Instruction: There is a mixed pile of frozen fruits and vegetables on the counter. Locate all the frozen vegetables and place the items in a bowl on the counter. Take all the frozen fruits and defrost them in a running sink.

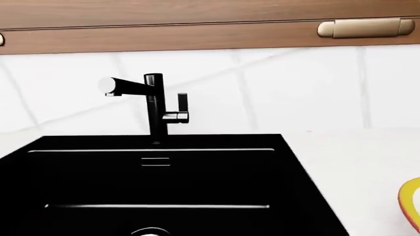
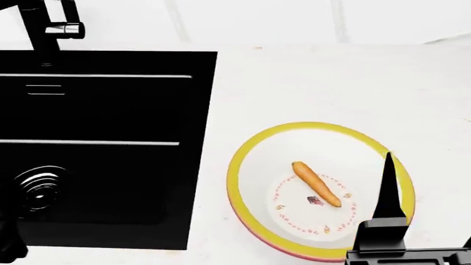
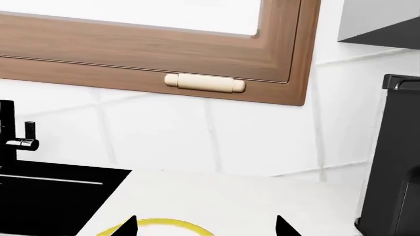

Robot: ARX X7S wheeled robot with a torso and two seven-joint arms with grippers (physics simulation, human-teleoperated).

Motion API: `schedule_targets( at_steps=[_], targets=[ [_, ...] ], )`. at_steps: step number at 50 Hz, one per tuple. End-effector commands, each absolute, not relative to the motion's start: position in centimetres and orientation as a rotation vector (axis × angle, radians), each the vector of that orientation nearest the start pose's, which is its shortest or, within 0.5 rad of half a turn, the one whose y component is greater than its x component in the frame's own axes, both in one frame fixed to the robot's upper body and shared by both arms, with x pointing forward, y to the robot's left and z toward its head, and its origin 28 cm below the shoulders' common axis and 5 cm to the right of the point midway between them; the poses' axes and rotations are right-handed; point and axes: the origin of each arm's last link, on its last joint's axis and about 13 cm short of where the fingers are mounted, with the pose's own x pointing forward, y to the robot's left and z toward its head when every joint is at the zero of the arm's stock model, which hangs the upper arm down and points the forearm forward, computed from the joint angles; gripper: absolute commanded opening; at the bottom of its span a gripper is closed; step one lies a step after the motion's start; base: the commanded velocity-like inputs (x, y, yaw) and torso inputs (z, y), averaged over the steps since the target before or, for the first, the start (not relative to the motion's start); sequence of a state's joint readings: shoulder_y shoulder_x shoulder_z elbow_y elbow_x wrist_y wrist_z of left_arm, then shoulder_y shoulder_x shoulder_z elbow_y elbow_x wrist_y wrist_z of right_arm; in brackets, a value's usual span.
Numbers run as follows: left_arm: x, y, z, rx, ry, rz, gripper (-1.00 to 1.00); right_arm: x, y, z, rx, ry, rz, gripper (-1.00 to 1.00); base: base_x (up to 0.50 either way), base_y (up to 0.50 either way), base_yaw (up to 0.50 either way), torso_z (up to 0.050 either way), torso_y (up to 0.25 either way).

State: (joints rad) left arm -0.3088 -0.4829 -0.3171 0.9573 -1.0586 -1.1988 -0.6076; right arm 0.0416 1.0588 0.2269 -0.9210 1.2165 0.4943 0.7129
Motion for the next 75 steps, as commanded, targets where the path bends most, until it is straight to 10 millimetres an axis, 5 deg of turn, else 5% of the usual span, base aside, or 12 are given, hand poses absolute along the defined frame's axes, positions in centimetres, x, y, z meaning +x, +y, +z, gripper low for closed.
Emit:
schedule_targets(
  at_steps=[1,75],
  targets=[
    [16.9,25.6,20.0,-0.001,-0.063,0.046,1.00,15.3,-17.4,22.8,-0.103,-0.216,0.011,1.00,0.00,0.50,0.00,0.000,0.000],
    [16.4,26.1,19.4,0.032,-0.060,0.038,1.00,15.7,-17.2,21.0,-0.082,-0.177,-0.006,1.00,0.03,0.50,0.00,0.000,0.000]
  ],
)
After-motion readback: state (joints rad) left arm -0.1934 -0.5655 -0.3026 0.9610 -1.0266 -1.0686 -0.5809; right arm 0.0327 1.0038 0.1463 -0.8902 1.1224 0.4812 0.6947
